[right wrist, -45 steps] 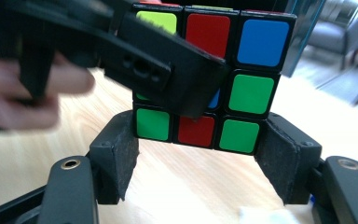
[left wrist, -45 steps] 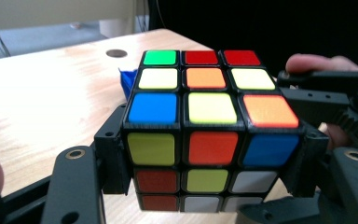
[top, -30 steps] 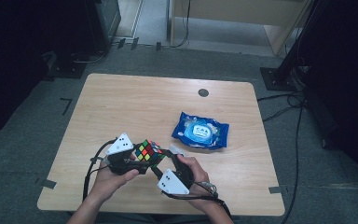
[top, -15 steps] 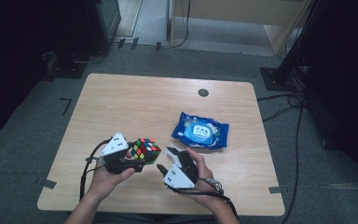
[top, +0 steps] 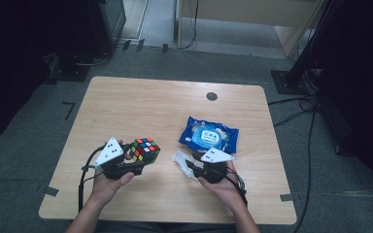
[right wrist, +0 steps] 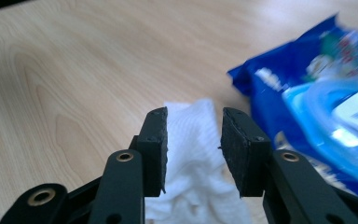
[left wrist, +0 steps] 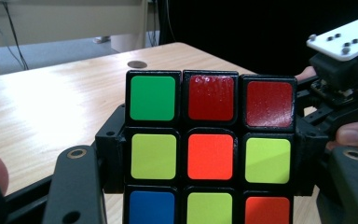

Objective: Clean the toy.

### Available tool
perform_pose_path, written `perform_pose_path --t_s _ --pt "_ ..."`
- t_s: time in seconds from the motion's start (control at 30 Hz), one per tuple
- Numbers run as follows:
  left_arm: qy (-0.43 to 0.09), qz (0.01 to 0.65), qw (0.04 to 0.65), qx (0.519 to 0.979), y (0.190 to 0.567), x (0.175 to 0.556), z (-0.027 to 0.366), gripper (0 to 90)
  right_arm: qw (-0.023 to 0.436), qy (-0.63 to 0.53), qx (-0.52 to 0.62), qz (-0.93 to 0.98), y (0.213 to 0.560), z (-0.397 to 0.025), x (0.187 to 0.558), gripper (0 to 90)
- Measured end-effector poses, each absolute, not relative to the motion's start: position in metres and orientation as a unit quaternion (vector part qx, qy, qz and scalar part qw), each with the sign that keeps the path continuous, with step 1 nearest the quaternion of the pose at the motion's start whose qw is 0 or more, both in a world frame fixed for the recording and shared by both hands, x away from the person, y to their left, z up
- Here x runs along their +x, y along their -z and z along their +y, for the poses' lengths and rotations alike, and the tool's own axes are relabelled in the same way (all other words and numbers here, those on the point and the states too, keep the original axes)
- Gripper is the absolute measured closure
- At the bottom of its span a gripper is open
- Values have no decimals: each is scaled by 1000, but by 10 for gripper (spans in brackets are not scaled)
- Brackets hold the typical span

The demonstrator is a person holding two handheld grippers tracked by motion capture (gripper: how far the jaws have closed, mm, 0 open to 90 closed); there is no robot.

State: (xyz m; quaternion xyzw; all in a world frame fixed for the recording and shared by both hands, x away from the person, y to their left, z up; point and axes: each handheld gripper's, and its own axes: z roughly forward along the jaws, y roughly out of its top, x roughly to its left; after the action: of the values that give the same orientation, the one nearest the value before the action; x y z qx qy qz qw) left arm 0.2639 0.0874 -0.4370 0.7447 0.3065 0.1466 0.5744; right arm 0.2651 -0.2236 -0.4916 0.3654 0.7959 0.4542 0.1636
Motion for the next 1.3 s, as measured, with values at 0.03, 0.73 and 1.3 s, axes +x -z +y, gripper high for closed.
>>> perform_pose_path --t_s 0.03,0.73,1.3 --pt "-147 305 573 746 438 264 87 341 162 -447 368 799 494 -221 266 617" --pt "-167 261 568 762 443 256 76 341 156 -468 417 764 486 -209 258 861" --pt "-182 210 568 775 457 241 48 341 139 -596 344 712 395 -180 204 860"
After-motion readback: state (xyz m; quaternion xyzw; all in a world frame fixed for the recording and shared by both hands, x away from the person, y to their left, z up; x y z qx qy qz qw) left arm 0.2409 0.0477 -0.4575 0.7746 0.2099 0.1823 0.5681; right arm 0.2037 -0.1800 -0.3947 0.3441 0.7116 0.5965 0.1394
